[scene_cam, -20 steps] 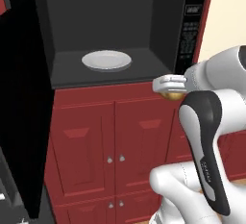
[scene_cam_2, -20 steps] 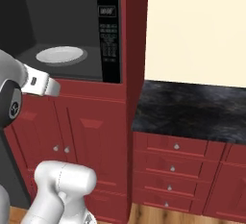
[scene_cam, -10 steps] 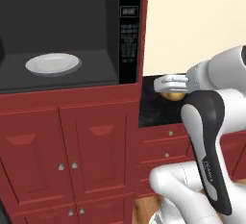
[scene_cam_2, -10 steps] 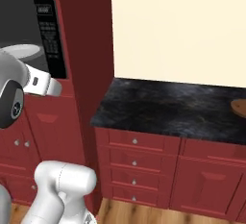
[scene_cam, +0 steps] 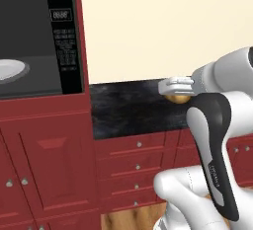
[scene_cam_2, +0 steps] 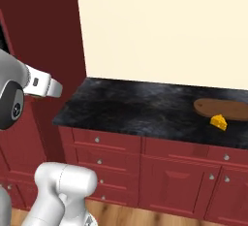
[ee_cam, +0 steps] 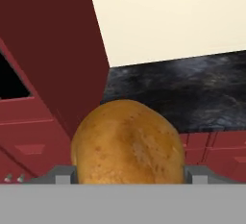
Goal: Retrieve the reheated potato from the microwave, then place the potato, cheese, and condiment on the cutting board.
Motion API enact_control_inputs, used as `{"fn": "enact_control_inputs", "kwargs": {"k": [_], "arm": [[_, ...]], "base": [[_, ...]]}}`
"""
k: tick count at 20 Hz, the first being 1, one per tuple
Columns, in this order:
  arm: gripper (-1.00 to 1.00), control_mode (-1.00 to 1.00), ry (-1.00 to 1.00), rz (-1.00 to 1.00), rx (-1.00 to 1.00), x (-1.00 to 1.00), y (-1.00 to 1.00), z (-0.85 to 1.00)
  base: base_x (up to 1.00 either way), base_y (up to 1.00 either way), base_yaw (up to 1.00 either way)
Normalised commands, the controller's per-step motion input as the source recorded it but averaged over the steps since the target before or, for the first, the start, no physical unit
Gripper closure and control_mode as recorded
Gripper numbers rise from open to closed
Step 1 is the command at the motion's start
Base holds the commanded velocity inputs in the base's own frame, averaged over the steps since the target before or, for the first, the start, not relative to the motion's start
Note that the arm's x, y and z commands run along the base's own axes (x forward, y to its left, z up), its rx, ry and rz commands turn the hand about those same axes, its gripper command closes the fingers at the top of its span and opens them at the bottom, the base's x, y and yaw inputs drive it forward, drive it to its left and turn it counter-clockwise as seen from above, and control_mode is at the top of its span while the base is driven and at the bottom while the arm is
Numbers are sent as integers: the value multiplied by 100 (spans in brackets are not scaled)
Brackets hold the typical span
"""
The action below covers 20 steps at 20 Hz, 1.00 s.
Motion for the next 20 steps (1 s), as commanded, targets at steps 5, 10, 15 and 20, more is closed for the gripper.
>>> {"fn": "enact_control_inputs", "kwargs": {"k": [5, 10, 15, 20], "arm": [[100, 100, 0, 0, 0, 0, 0, 0], [100, 100, 0, 0, 0, 0, 0, 0], [100, 100, 0, 0, 0, 0, 0, 0], [100, 100, 0, 0, 0, 0, 0, 0]], "base": [[36, -76, 0], [35, -76, 0], [32, -77, 0], [30, -77, 0]]}}
